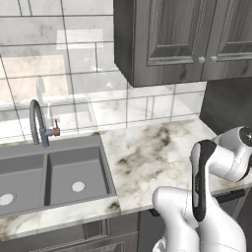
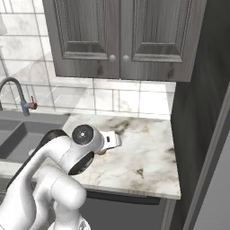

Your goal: Place the beer on the top shelf of the fridge to keep it out of children's reach, and place the lemon and apple on lower shelves for easy access.

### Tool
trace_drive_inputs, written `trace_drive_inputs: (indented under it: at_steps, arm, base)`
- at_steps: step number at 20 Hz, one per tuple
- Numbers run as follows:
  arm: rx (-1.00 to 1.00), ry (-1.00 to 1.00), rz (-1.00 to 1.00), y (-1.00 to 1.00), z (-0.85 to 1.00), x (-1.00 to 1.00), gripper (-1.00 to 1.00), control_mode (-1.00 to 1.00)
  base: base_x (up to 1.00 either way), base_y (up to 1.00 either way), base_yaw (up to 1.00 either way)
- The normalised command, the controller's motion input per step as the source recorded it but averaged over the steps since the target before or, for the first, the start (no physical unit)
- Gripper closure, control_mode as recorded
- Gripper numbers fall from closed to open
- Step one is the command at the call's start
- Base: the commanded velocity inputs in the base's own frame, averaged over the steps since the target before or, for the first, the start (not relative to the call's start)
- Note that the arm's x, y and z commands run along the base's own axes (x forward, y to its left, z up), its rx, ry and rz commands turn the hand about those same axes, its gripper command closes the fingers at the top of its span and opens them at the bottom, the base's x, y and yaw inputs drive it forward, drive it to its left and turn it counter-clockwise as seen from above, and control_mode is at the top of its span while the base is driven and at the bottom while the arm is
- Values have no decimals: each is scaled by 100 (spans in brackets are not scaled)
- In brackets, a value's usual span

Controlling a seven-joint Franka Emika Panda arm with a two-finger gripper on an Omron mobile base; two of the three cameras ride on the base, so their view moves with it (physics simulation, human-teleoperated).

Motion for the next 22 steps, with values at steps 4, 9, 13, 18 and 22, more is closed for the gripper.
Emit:
trace_drive_inputs:
  at_steps: [4, 9, 13, 18, 22]
  arm:
    - [0, 3, 7, 45, 100, -28, 100, -100]
    - [0, 6, 6, 49, 98, -23, 100, -100]
    - [-5, 3, 7, 47, 68, -37, 100, -100]
    - [-8, -3, 4, 13, 19, -49, 100, -100]
    - [-2, -10, 2, 0, -4, -40, 100, -100]
  base:
    - [0, 0, 0]
    - [0, 0, 0]
    - [0, 0, 0]
    - [0, 0, 0]
    - [0, 0, 0]
